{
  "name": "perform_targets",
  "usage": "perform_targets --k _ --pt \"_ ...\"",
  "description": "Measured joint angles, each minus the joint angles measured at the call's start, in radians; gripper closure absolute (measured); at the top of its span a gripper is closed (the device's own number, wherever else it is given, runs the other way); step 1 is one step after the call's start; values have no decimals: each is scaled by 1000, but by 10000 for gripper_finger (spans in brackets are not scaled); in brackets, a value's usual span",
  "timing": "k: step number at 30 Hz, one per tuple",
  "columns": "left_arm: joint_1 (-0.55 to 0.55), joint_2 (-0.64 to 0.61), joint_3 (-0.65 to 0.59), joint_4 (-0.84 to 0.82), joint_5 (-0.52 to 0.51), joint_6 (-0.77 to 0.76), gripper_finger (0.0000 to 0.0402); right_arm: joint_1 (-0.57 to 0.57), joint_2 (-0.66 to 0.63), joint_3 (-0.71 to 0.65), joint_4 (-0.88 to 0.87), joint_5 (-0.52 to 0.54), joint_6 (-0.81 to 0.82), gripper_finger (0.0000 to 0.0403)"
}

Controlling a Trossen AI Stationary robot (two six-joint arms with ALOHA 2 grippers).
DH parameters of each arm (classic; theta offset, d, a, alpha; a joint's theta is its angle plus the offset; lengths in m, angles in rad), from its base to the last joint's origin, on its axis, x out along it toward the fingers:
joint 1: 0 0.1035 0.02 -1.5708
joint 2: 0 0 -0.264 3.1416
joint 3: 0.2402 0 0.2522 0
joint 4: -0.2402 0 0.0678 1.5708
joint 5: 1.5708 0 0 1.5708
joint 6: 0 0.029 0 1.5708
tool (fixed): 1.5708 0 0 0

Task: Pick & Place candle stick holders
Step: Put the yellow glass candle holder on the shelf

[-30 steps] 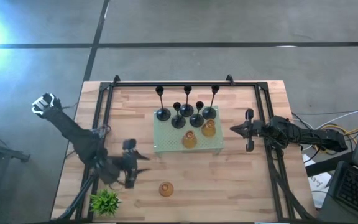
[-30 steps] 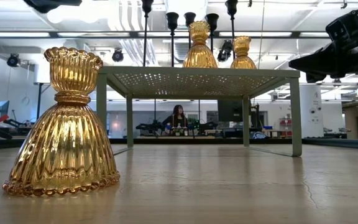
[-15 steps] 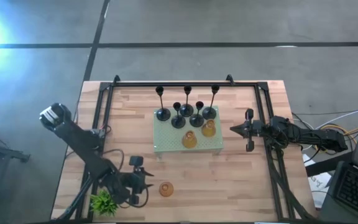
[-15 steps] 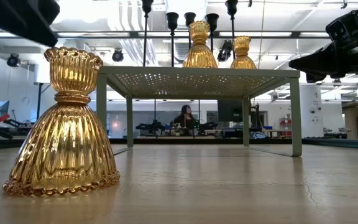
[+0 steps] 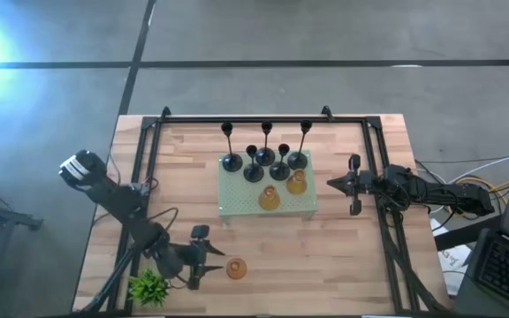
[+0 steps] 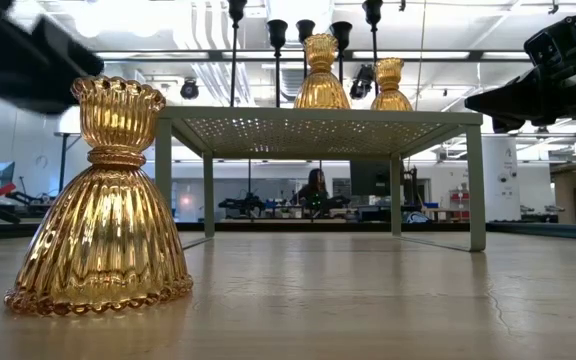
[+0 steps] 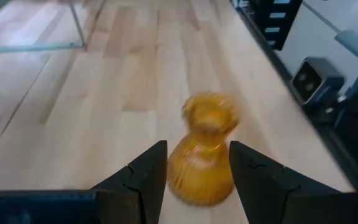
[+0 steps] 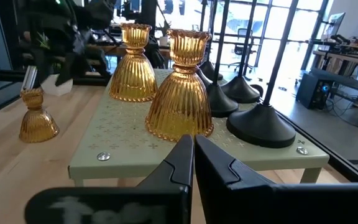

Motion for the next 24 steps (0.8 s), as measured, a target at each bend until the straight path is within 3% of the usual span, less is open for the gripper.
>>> perform_targets --k 7,24 --pt "46 53 -78 85 73 -33 225 0 0 0 0 0 0 394" --pt "104 158 -78 335 200 158 225 0 0 0 0 0 0 394"
